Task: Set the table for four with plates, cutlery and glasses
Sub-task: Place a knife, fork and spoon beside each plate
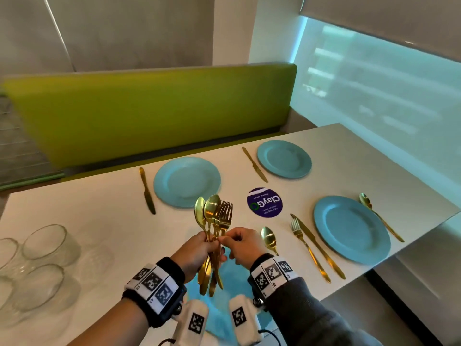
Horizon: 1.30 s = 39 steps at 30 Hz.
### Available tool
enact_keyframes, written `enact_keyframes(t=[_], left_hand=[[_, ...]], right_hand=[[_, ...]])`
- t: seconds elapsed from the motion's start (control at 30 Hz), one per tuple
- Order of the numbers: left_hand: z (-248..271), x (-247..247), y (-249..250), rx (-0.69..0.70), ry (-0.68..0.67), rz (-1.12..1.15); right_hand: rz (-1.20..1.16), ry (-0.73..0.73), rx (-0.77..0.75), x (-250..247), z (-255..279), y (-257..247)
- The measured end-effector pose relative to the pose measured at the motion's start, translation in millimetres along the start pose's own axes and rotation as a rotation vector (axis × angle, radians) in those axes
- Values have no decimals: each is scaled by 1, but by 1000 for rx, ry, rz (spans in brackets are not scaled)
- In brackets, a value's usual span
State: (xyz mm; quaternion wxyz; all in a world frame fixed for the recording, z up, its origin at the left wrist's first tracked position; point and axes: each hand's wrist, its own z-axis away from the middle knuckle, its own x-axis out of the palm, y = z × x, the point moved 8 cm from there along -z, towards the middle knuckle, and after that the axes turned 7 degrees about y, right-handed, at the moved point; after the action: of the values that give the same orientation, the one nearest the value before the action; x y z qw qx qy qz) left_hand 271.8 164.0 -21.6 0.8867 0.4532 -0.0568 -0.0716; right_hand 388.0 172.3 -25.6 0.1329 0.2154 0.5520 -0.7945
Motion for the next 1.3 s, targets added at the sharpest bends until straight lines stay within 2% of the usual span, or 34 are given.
enact_keyframes(t=[0.1, 0.23, 0.4, 0.47, 0.6, 0.7, 0.97, 1.07, 1.17, 1.23, 1.3], left_hand=[[11, -37, -10, 24, 53, -20], [14, -108, -18, 19, 252, 34], [28, -174, -20, 48, 367, 91], [34, -186, -23, 52, 369, 91], [44, -200, -34, 44, 352, 83], [50, -206, -42, 32, 342, 90], [60, -204, -40, 41, 291, 122], [63, -201, -35, 38, 262, 147], [64, -199, -29, 48, 248, 148], [65, -198, -24, 47, 239, 131], [66, -193, -19, 36, 202, 116]], right_hand=[[-19, -13, 20, 29, 18, -8], [13, -85, 93, 67, 40, 0], [283, -254, 237, 129, 74, 18], [421, -325, 253, 151, 80, 26], [547, -235, 294, 163, 75, 37], [652, -186, 271, 161, 69, 35], [628, -166, 265, 162, 64, 40], [698, -141, 191, 161, 70, 25], [669, -44, 19, 151, 69, -14], [612, 41, -188, 141, 72, -56], [568, 135, -482, 135, 79, -103]])
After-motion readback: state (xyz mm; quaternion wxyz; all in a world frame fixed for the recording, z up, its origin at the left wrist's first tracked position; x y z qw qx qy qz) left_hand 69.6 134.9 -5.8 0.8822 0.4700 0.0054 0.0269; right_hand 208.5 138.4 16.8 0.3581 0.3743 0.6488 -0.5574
